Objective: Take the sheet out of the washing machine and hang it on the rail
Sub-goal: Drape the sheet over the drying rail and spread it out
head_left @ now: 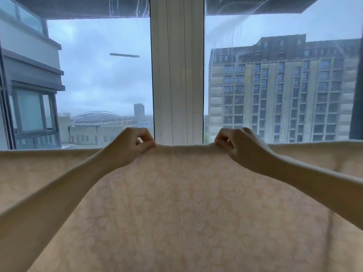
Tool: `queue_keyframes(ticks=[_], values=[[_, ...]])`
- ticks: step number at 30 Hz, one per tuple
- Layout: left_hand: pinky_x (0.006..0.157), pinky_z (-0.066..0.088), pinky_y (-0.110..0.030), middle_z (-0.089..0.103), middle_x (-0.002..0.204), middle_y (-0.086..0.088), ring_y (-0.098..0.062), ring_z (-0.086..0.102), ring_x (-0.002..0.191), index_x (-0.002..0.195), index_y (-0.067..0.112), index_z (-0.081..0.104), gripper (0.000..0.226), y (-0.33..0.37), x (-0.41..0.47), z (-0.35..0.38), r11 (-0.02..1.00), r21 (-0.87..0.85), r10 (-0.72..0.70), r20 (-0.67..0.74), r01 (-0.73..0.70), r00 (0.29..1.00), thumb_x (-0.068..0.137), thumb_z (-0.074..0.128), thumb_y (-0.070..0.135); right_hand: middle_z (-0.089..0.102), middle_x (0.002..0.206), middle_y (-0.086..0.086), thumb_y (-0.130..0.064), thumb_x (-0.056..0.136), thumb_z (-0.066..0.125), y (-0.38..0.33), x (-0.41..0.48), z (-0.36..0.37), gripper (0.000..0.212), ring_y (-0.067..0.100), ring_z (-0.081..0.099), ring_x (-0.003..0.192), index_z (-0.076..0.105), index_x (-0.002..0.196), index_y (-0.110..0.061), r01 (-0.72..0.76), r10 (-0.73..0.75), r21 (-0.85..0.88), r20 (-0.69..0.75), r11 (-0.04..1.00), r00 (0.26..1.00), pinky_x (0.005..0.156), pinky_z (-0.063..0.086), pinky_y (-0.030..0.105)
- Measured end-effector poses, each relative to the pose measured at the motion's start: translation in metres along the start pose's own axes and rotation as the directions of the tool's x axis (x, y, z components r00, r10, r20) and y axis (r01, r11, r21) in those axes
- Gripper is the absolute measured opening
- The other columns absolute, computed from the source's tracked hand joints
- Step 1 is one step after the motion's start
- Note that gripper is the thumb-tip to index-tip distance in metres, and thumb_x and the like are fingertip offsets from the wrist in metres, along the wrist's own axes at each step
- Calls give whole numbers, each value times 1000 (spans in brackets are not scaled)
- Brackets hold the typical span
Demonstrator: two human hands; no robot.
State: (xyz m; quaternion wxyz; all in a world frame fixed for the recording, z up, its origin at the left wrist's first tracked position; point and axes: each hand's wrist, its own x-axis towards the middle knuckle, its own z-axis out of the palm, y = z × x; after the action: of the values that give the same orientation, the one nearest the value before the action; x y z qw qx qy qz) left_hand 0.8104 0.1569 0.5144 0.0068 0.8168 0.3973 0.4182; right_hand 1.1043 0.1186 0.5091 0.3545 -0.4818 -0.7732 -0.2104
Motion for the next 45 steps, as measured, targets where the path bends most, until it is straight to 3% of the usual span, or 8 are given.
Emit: queue_keyframes(ticks=[6, 15, 19, 25, 31, 35, 41, 45], values=[[63, 42, -31, 55, 68, 14, -17, 55, 63, 92, 25, 53, 6, -5, 8, -2, 949, 306, 177, -301, -81, 937, 96, 53, 28, 62, 79, -8, -25, 97, 49, -12, 8, -12, 13, 6, 58, 68, 60, 92, -17, 18, -8, 43, -213, 999, 977, 61, 44, 18], [53, 36, -28, 47, 53, 5, -17, 46, 51, 81, 19, 57, 12, -28, 56, -12, 953, 277, 191, -244, -121, 951, 92, 60, 22, 59, 70, -8, -15, 96, 52, 5, 46, -4, 13, -1, 53, 61, 61, 88, -11, 11, 8, 107, -170, 994, 985, 57, 40, 8], [58, 36, -27, 43, 50, 2, -14, 41, 52, 55, 22, 50, 40, -43, 56, 0, 975, 217, 65, -78, -46, 995, 87, 64, 39, 69, 79, 4, -14, 92, 56, 21, 46, 12, 16, 15, 64, 71, 68, 85, -7, -57, 57, 13, 49, 998, 997, 69, 53, 28], [63, 45, -20, 62, 60, 6, -3, 57, 58, 66, 19, 68, 59, -57, 34, -26, 990, 139, 9, 125, -27, 992, 76, 51, 74, 66, 72, -9, -17, 89, 64, 14, 35, 10, 10, 1, 60, 55, 71, 84, -12, -89, 55, 156, 209, 984, 976, 52, 49, 14], [48, 28, -16, 32, 48, 10, -4, 32, 45, 52, 19, 45, 61, -85, -1, -50, 992, 124, -28, 151, 9, 988, 75, 47, 76, 66, 84, -7, -26, 96, 53, -17, 32, 17, 18, -3, 62, 68, 67, 101, -16, 12, -60, 191, 249, 981, 967, 61, 50, 11], [69, 43, -6, 70, 84, 25, 6, 63, 75, 90, 41, 70, 56, -89, -18, -72, 993, 112, -67, 264, 38, 962, 65, 46, 84, 70, 92, -1, -30, 96, 52, -42, 39, 29, 22, 7, 66, 77, 68, 105, -18, 80, -125, 189, 242, 979, 962, 74, 55, 22], [81, 43, -4, 64, 108, 35, 11, 60, 100, 115, 50, 61, 53, -111, -35, -106, 987, 123, -143, 340, 107, 930, 69, 49, 74, 70, 89, 0, -35, 95, 52, -83, 57, 55, 24, 14, 66, 76, 66, 104, -19, 163, -198, 173, 208, 971, 958, 72, 57, 38], [76, 44, -6, 65, 97, 37, 10, 62, 89, 117, 50, 58, 54, -138, -47, -129, 981, 169, -142, 324, 90, 935, 71, 45, 75, 70, 87, -2, -37, 94, 51, -114, 71, 75, 24, 14, 66, 73, 65, 104, -21, 186, -217, 168, 193, 968, 957, 70, 57, 39]])
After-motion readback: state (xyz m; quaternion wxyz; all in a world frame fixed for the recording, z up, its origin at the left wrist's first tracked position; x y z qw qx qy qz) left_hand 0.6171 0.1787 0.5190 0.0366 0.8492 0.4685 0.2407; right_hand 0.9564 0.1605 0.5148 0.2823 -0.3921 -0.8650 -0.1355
